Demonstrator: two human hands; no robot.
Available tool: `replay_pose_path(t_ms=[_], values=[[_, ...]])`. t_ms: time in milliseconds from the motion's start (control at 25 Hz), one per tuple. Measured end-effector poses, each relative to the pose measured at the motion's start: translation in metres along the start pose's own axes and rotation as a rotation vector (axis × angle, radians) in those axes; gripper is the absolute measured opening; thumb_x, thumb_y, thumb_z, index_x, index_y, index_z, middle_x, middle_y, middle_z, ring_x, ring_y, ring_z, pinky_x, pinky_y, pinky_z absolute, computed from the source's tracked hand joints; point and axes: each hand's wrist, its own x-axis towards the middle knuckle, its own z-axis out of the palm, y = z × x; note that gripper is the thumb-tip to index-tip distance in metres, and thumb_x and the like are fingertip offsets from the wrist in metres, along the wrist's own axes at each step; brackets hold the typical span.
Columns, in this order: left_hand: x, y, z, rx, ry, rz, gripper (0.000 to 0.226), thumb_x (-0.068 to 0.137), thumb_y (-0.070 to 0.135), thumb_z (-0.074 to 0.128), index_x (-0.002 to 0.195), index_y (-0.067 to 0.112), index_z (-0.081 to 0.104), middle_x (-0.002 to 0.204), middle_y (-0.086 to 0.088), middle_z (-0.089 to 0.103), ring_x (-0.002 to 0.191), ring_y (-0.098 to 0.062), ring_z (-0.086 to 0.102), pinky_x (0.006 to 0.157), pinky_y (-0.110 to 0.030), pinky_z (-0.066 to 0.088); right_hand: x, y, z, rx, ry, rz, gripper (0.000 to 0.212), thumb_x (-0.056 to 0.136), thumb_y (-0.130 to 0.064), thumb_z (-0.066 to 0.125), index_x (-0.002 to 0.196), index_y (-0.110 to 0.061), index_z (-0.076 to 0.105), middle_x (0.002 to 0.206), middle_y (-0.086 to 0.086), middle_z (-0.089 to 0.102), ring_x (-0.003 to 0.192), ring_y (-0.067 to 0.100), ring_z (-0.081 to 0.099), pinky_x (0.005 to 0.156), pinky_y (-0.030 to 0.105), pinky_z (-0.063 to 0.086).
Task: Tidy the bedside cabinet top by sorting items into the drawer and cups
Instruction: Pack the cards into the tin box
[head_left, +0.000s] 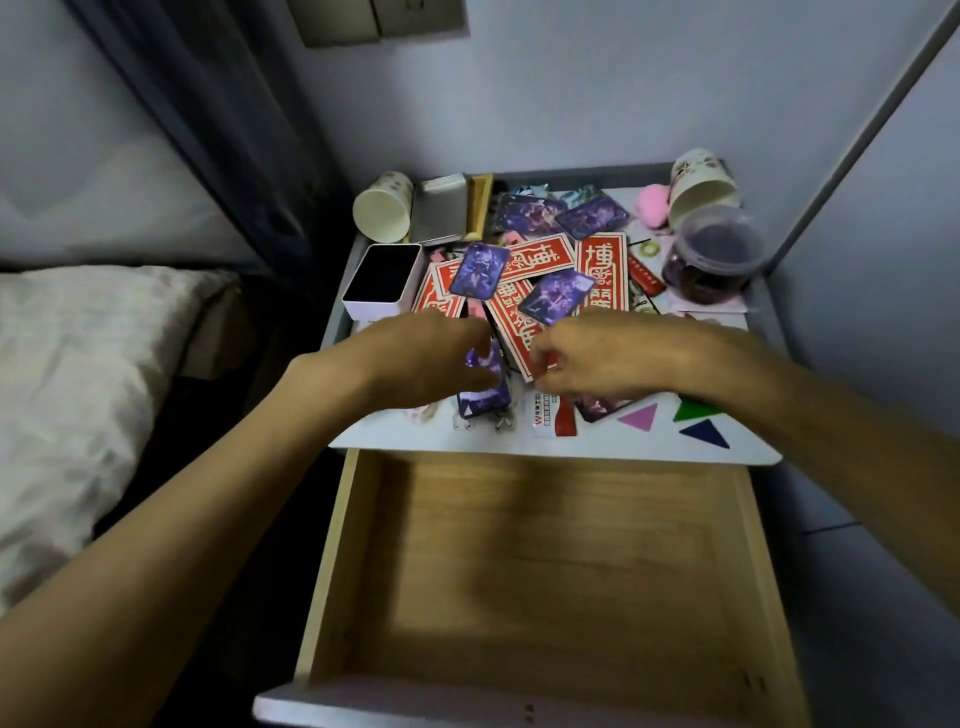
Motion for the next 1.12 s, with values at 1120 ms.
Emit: replay_pose_path(t_ms=[1120], values=[[-0.133,0.007,0.101,-0.256,0.09,-0.121,0.041,0.091,0.05,0.059,0.12,0.021,0.057,0.116,-0.003,0.065,0.101,-0.021,0.062,0.093,-0.04,0.05,-0.072,-0.076,0.207,0.218,-0.243,0.017,0.031,0.096,-0.019,0.049,0.114,0.001,0.065,0.11,0.019,0.068,0.083,0.019,0.057,0.082,0.036,0.05]])
